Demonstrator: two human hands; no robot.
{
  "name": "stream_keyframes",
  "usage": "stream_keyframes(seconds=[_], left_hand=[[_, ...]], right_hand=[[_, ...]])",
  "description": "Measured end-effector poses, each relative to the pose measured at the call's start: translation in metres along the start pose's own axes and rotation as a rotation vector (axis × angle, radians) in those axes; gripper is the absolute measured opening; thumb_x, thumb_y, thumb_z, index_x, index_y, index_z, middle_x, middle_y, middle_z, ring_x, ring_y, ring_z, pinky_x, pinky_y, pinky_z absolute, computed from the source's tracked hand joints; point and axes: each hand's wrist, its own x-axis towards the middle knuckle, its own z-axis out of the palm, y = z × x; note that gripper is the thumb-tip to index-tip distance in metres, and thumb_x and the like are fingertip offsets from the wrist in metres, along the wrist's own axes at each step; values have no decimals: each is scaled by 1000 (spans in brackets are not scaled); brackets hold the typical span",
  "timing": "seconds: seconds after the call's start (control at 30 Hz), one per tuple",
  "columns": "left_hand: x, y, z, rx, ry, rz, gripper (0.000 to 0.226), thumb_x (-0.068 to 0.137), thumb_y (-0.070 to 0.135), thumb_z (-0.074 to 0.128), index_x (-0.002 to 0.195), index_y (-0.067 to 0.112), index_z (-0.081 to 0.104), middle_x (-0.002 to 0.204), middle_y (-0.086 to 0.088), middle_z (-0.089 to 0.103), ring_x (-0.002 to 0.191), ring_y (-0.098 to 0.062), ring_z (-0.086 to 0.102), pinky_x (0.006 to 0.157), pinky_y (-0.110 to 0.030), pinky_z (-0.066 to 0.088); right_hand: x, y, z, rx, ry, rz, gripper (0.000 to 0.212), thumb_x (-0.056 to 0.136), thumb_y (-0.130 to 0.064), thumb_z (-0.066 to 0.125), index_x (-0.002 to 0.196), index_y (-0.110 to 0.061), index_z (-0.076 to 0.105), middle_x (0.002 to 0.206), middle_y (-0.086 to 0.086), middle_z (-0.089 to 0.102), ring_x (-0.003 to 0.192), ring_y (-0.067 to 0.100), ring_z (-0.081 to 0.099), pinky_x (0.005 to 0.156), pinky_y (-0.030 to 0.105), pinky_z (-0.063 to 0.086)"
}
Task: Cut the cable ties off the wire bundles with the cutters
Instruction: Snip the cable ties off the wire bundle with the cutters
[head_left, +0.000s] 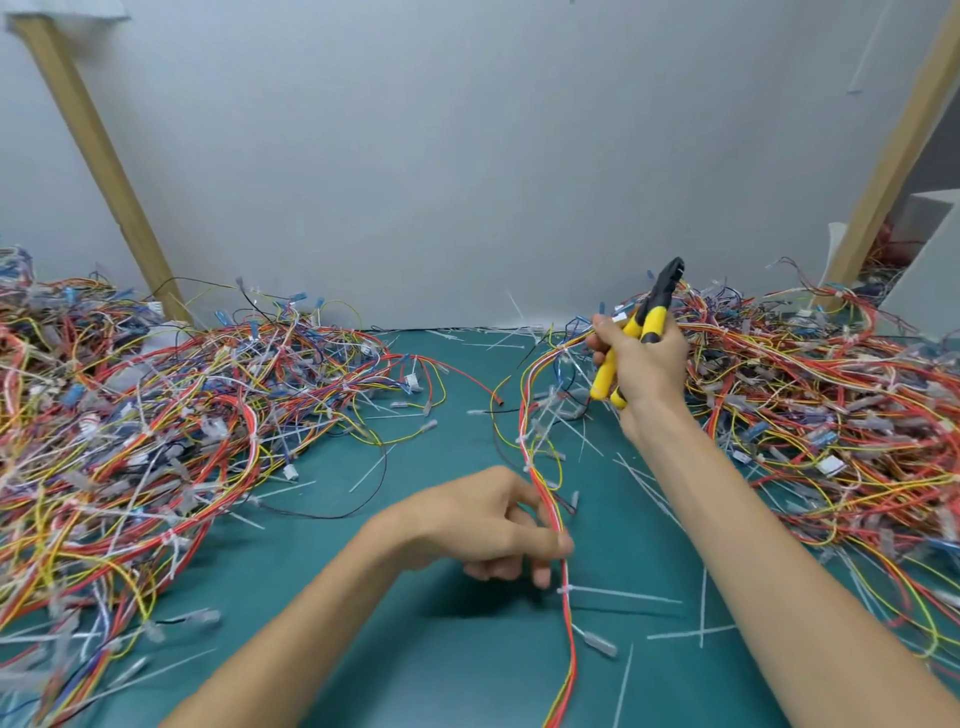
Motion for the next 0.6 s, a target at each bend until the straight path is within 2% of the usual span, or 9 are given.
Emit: stream_keyframes(seconds=[0.1,0.2,0.27,0.33,0.5,0.6], left_hand=[[11,-6,6,-155,129,116,10,96,13,59,89,6,57,68,-1,67,45,-9,55,44,-18,45],[29,-8,16,-302,433,227,8,96,4,56,91,-1,55,71,-9,67,59,-22,69,60,-26,58],[43,-8,23,-440,673,333,6,95,1,56,94,-5,55,75,-11,69,68,-27,73,68,-29,60],[53,-2,27,-596,790,445,4,95,-1,56,94,-5,56,81,-9,72,76,-26,74,72,-26,59],[61,20,26,-980,777,612,6,96,-4,50,92,0,53,90,-13,73,84,-26,74,76,-22,56],[54,16,22,-1070,646,582,8,96,-4,47,92,2,50,87,-13,73,86,-25,74,76,-22,56]], right_hand=[[2,-3,0,63,-65,88,20,87,-4,70,87,-14,52,61,-1,65,56,12,62,50,22,49],[2,-6,0,151,-136,229,11,88,-3,68,83,-5,58,61,3,66,57,14,62,49,22,47],[1,-7,0,196,-155,312,11,89,-2,66,80,-4,60,58,3,65,57,15,60,46,22,46],[-1,-8,0,243,-177,374,9,90,-1,65,82,-2,60,60,6,64,58,16,60,45,22,45],[-3,-27,2,307,-246,394,12,90,-1,63,80,-2,58,59,7,63,60,16,61,44,21,44],[-3,-40,3,313,-270,279,14,89,-1,65,79,-6,57,61,5,63,60,16,64,45,21,45]])
